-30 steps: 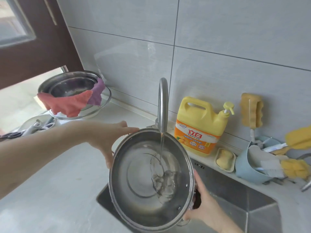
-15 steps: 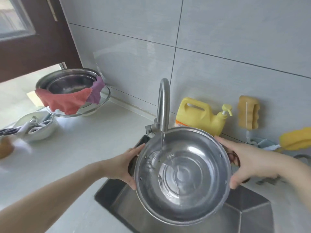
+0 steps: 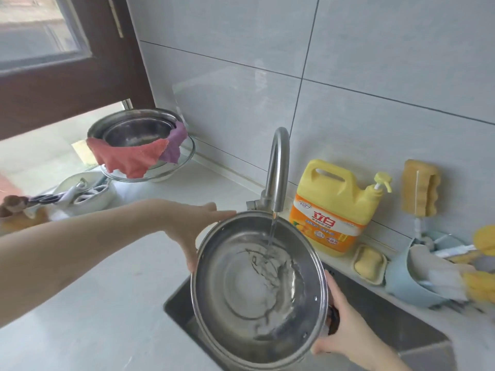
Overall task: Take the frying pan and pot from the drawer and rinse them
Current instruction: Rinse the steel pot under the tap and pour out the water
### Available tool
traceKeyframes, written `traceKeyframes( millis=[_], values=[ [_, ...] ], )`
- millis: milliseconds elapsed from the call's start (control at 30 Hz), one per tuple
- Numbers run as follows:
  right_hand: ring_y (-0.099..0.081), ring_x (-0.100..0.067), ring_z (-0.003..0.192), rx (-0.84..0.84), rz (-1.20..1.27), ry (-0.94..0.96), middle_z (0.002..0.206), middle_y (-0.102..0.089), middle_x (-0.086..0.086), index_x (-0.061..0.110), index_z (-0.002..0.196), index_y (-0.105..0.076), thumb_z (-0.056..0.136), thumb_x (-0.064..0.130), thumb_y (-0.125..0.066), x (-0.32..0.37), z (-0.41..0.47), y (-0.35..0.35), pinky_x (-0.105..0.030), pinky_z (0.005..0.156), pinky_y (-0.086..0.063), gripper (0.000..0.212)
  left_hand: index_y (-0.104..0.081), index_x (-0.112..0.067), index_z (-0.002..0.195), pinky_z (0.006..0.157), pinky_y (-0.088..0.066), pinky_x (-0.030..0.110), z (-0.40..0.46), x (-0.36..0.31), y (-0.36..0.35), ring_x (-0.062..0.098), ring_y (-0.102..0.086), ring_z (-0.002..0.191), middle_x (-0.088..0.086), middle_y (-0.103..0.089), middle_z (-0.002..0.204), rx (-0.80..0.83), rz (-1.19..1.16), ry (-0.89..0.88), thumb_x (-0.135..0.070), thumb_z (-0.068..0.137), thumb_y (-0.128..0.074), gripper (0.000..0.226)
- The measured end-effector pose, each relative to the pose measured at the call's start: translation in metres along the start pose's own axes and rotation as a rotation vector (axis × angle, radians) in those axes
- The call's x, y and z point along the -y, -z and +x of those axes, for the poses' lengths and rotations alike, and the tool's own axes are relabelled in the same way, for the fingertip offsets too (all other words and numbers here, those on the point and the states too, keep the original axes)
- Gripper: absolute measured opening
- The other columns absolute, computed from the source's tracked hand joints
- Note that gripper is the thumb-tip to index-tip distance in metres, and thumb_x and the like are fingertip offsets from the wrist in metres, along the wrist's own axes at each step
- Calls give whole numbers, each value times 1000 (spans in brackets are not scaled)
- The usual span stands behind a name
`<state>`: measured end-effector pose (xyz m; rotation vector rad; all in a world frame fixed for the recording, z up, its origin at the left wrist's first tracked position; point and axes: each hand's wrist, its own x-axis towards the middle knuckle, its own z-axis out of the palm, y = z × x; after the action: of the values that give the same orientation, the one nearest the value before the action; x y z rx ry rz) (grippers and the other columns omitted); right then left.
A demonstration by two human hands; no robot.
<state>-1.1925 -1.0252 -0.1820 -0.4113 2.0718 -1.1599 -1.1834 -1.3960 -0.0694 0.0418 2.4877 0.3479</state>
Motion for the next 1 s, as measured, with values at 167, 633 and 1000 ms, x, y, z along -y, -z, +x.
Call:
traceKeyframes(
  millis=[167, 633, 1000],
  values=[
    [-23, 27, 130, -275, -103, 207, 144, -24, 43, 63, 144, 2, 42, 30, -100, -3, 9, 0, 5, 96, -26, 148, 20, -46, 147, 74, -38, 24, 9, 28, -20, 7, -43, 90, -10, -28, 121, -363, 258, -158, -62, 51, -87, 144],
    [-47, -13, 114, -481, -694, 273, 121, -43, 4, 61, 138, 27, 67, 29, -90, -46, -30, 43, -25, 90, -43, 140, -4, -18, 156, 57, -54, 32, 72, -6, -149, 28, -63, 80, 9, -43, 112, -959, 124, -270, -45, 49, -93, 142],
    [-41, -22, 77, -856, -1050, 732, 96, -46, -8, 21, 157, 3, 91, 28, -67, -33, -93, 67, -34, 54, -54, 97, -4, -18, 155, 65, -47, 35, 59, -45, -136, 29, -48, 86, 18, -44, 108, -1412, 204, -522, -43, 80, -70, 103]
  ],
)
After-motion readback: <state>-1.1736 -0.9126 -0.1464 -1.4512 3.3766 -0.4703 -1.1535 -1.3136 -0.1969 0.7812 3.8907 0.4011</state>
